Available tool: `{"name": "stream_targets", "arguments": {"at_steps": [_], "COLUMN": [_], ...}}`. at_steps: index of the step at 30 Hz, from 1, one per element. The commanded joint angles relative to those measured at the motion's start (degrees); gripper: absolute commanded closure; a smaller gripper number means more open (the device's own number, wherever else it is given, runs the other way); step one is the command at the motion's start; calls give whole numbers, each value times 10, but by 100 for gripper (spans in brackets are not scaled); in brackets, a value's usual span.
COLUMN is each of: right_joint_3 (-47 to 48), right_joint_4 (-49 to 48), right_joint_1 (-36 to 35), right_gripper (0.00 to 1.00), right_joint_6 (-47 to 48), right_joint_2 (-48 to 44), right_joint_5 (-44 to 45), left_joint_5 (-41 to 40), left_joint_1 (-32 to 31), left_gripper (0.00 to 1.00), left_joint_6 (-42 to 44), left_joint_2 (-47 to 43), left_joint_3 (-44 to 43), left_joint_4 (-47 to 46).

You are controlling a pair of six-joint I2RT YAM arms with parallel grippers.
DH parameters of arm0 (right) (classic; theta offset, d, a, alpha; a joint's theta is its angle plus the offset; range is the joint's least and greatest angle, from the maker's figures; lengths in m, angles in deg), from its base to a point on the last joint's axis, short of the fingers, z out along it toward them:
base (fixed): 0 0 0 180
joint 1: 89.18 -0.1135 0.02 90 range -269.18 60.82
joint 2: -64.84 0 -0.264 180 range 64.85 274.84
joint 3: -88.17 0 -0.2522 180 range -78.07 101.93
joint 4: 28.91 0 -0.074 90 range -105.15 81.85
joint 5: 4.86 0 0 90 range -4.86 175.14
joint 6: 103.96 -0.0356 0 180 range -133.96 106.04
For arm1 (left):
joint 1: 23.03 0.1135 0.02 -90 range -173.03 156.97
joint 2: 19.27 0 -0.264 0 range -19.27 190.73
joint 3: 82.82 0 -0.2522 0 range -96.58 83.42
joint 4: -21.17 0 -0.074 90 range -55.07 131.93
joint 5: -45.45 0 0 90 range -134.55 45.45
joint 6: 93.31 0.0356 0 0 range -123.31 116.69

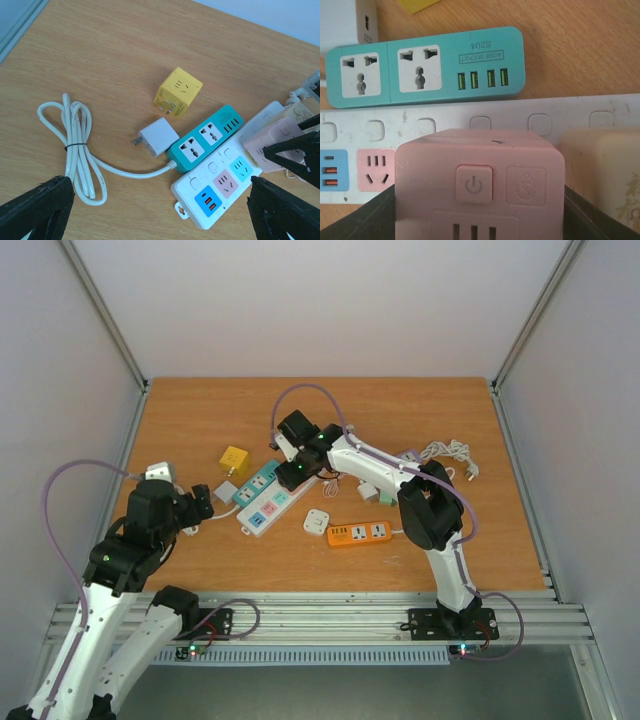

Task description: Insert the plug

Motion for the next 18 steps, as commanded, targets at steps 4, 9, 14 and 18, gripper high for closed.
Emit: {"name": "stream_targets", "arguments": {"at_steps": [4,9,14,18], "right_joint_3": [12,10,5,3], "right_joint_4": [25,39,42,41], "right_joint_1": [3,3,2,2], "right_gripper": [59,59,58,58], "right_joint_6": [-7,-24,-39,-43], "right_joint_2": [32,35,35,35], "right_joint_5": [-15,-37,-54,-52], "left_joint_5": [-10,-9,-10,-10], "left_joint_1": [1,1,1,1], "left_gripper": [5,5,5,5], "left_joint_6": [6,7,6,7], "left_joint_2": [3,4,4,4], "left_joint_3": [5,5,5,5], "left_joint_4": [-7,-6,-6,-5]}}
